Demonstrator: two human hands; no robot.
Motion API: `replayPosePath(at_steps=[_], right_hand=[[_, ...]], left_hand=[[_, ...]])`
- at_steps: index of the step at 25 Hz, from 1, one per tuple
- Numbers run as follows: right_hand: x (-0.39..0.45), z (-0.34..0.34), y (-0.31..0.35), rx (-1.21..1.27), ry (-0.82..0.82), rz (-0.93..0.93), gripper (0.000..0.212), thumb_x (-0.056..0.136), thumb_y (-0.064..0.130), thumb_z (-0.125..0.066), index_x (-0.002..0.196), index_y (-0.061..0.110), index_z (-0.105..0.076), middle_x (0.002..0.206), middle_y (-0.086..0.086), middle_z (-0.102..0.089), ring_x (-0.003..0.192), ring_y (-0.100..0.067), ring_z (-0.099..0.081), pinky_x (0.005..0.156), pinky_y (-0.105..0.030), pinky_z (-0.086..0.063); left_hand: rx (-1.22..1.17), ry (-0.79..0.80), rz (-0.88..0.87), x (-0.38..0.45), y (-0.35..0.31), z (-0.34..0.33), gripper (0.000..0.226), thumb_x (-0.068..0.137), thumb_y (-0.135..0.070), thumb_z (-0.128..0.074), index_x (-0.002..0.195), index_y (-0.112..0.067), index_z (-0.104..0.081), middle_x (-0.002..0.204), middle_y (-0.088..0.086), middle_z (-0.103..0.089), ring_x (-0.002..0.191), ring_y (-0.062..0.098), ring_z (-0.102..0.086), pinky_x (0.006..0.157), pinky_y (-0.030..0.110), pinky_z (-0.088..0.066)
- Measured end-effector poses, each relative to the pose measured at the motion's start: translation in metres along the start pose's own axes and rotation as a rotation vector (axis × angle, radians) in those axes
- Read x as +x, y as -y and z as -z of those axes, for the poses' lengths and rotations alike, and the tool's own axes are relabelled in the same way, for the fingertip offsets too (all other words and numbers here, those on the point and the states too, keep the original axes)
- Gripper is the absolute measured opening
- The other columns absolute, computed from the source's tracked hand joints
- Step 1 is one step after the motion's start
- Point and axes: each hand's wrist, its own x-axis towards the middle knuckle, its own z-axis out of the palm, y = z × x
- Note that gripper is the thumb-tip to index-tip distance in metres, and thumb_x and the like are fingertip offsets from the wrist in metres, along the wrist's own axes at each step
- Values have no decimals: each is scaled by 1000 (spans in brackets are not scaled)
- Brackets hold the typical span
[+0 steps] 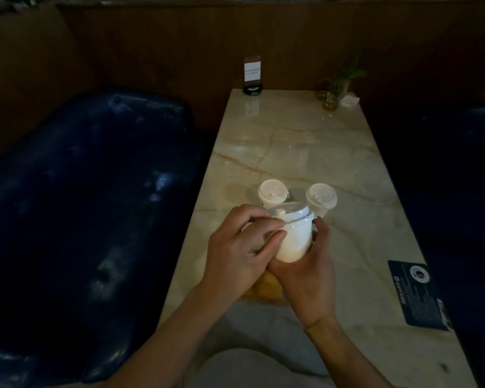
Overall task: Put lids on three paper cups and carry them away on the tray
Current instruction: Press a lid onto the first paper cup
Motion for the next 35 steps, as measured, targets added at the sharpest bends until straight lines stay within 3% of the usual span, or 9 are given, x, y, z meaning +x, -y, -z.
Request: replayPosePath(at_steps=[3, 8, 13, 17, 21, 27, 35], right_hand=[[3, -2, -2, -87, -22, -8, 90, 55, 63, -80, 130, 50, -31, 113, 14, -68, 96, -12, -71, 73, -42, -60], [9, 2, 1, -13, 2, 2, 83, 55, 56, -82, 122, 56, -33, 103, 20, -68, 89, 0, -69, 68, -31, -57], [17, 6, 10, 5, -5, 19, 82, 56, 49, -86, 120, 57, -35, 103, 30, -66, 92, -2, -69, 77, -42, -61], [22, 5, 13, 45, -4, 30, 85, 51, 55, -84, 123, 50, -39, 111, 37, -59, 94, 7, -66, 73, -32, -60], [28, 4, 9, 87, -1, 24, 89, 49, 53, -88, 126, 43, -44, 111, 30, -63, 92, 5, -69, 70, -27, -60], [34, 3, 2, 152, 58, 24, 95, 49, 53, -91, 131, 37, -46, 113, 14, -69, 96, -5, -71, 73, -35, -63], [37, 7, 4, 256, 164, 52, 89, 54, 47, -91, 130, 27, -49, 111, 9, -71, 95, -9, -72, 70, -25, -60]], left_hand=[[-22, -13, 44, 4, -2, -3, 10, 85, -16, -77, 91, -7, -77, 95, 5, -68, 88, 21, -68, 77, 40, -57], [12, 44, -2, 18, -5, -3, 12, 88, -20, -72, 93, -10, -75, 97, 3, -67, 90, 21, -66, 78, 37, -56], [-16, 68, -3, 24, 1, -1, 13, 89, -20, -70, 96, -10, -75, 99, 4, -66, 92, 16, -65, 83, 29, -55], [-39, 86, 7, 30, 4, -1, 12, 89, -18, -70, 97, -10, -75, 99, 4, -65, 93, 16, -65, 85, 29, -54], [-28, 101, 20, 35, 8, 0, 13, 88, -20, -71, 95, -10, -73, 99, 4, -65, 94, 15, -64, 85, 29, -54], [-55, 90, 8, 36, 13, 2, 14, 89, -22, -70, 96, -9, -72, 100, 4, -65, 94, 15, -64, 85, 27, -54], [-91, 82, -25, 37, 18, 8, 12, 89, -15, -71, 97, -7, -72, 100, 5, -64, 94, 15, -63, 86, 25, -54]])
